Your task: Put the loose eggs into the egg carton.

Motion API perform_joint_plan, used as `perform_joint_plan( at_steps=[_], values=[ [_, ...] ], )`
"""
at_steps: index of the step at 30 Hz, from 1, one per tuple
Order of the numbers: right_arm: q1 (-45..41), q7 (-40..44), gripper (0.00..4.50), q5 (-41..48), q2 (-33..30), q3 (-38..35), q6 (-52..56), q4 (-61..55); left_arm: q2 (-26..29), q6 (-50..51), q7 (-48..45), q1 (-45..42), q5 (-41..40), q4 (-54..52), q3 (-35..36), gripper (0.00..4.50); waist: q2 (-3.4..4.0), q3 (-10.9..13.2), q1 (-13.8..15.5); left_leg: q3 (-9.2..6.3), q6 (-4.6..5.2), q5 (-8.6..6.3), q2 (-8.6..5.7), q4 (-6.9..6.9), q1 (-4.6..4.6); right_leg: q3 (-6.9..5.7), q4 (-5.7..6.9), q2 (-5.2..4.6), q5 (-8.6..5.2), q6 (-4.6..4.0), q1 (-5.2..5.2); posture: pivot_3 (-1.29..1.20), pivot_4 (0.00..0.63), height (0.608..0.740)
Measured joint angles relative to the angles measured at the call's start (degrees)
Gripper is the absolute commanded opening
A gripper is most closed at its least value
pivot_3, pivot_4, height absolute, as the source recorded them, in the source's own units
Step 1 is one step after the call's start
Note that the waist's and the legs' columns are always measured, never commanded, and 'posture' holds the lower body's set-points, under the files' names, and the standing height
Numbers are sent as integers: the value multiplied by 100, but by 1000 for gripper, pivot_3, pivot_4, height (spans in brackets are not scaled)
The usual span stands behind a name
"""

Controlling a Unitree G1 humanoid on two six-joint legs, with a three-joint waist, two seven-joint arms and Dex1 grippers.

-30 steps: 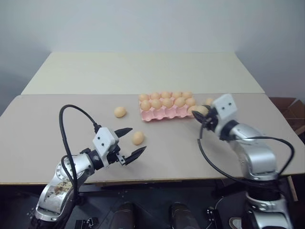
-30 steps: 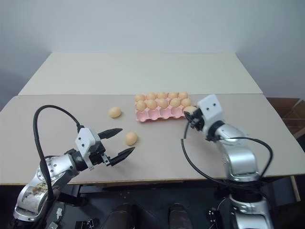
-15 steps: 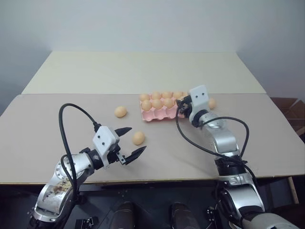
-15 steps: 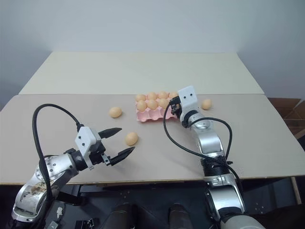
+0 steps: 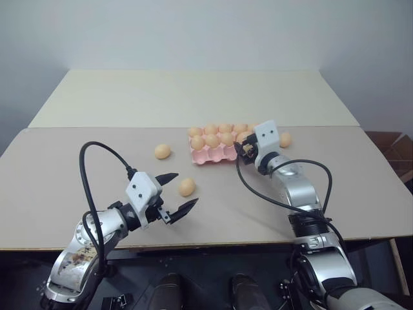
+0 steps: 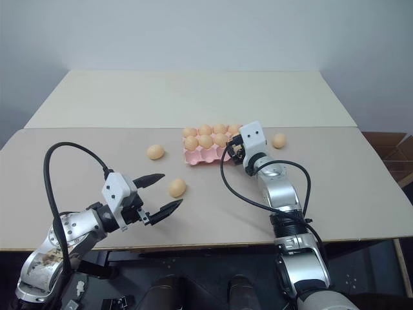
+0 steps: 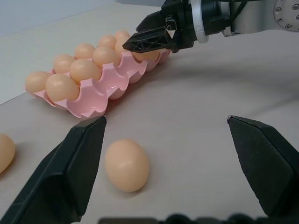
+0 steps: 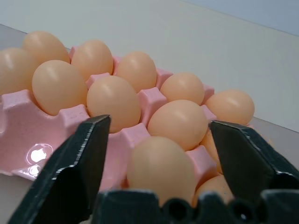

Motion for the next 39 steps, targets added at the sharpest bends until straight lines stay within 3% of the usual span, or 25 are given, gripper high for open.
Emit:
perform_joint_plan(
  at_steps=[5,9,17,24,28,32,39],
  values=[
    [55,91,4452,16,0,-2,41,-287,0,-1,-5,-8,3,1,-17,4500,1,1,2,0,0,0,0,-1,0,0,0,0,0,0,-1,0,150,740],
    [303,188,4452,275,-128,-139,365,-1442,-2,-1,-4,-26,4,-7,-35,4500,4,3,32,-4,0,0,0,-3,-4,-2,-3,-3,0,0,-3,0,150,740],
    [1752,66,4452,841,-366,-765,1586,-3753,-5,-2,-2,-55,8,-51,-89,4500,4,3,37,-3,0,0,0,-3,-6,-5,-5,-4,-1,0,-3,0,150,740],
    [2319,-269,4452,1174,-321,-1121,2403,-4861,-7,-14,-82,-309,28,-23,-234,4500,4,3,20,-2,0,0,0,-3,-2,-3,-7,-1,-1,-1,-1,0,150,740],
    [2134,-572,4452,1024,-307,-1064,2556,-4742,3,-14,-192,-520,44,60,-375,4500,4,3,15,1,0,0,-1,-2,-2,-1,-8,-1,-1,-1,-2,0,150,740],
    [1342,-1030,4452,630,-334,-872,2714,-3966,2,-14,-269,-823,115,160,-577,4500,4,3,13,0,0,1,-1,-2,-2,-1,-8,3,-1,-1,-3,0,150,740],
    [-166,-1197,4452,212,-500,-851,2062,-1164,-82,128,-256,-1211,116,150,-800,4500,4,5,11,2,0,1,-6,-3,-15,-1,-17,0,1,2,-7,0,150,740]
  ],
)
